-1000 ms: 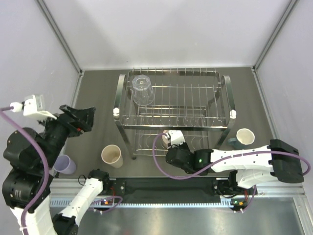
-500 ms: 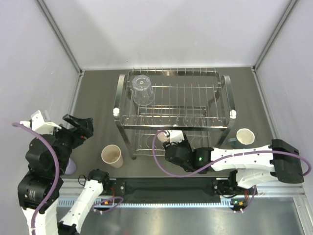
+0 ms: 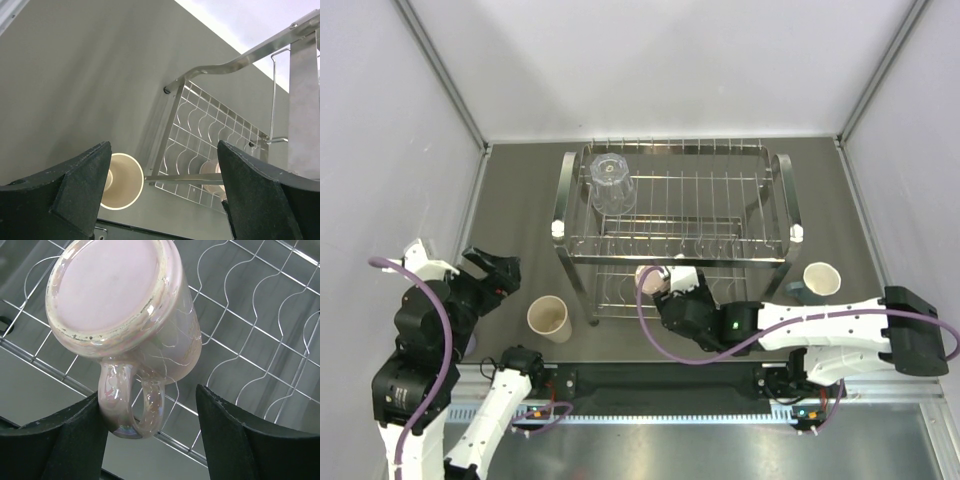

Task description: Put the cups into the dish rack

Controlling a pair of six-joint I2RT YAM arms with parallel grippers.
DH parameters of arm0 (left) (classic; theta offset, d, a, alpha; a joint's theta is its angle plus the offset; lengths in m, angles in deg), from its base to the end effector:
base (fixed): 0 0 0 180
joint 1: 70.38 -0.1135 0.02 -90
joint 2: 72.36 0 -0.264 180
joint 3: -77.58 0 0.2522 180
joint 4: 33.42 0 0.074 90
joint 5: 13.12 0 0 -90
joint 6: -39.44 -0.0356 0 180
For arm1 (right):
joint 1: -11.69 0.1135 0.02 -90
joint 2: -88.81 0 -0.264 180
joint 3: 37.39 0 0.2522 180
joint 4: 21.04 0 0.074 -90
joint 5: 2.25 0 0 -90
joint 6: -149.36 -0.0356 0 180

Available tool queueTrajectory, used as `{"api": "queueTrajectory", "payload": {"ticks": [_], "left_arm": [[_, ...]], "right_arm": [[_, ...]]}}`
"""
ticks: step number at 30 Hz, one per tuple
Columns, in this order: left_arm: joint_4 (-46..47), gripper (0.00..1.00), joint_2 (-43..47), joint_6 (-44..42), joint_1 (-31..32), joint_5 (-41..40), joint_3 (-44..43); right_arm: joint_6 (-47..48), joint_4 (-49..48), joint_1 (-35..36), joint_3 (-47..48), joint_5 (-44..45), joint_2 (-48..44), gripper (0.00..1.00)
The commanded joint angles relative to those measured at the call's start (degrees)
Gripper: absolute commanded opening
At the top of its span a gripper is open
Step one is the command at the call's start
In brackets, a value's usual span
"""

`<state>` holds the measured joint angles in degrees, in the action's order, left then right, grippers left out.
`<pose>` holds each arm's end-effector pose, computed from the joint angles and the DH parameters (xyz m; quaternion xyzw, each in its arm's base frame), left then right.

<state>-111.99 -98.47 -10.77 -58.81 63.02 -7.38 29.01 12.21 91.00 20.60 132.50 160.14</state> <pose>0.0170 0.0052 0.4089 -0.2652 0.7704 -0.1587 0.5577 0.0708 0.2401 0.2333 -0.2279 0.8403 0.0758 0.4861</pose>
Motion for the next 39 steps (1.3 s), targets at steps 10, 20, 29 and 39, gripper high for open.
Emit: {"api": "queueTrajectory", "payload": {"ticks": [10, 20, 29, 39], "left_arm": [[1.8, 0.91, -0.35, -0.15, 0.2, 1.83, -1.13], [1.88, 0.91, 0.09, -0.94, 0.2, 1.39, -1.23], [2.41, 0.91, 1.14, -0.33, 0.2, 2.0, 0.0], [2.77, 0.91, 1.94, 0.2, 0.2, 2.79, 0.71]], "right_arm": [[0.91, -9.11, -3.28, -1.95, 0.68, 1.53, 0.21], [-2.26, -14.46, -3.64, -4.84, 7.71, -1.54, 0.0], [1.08, -19.05, -5.74, -6.79, 12.82, -4.27, 0.0], [1.61, -19.05, -9.52, -6.17, 10.18, 0.38, 0.29]]}}
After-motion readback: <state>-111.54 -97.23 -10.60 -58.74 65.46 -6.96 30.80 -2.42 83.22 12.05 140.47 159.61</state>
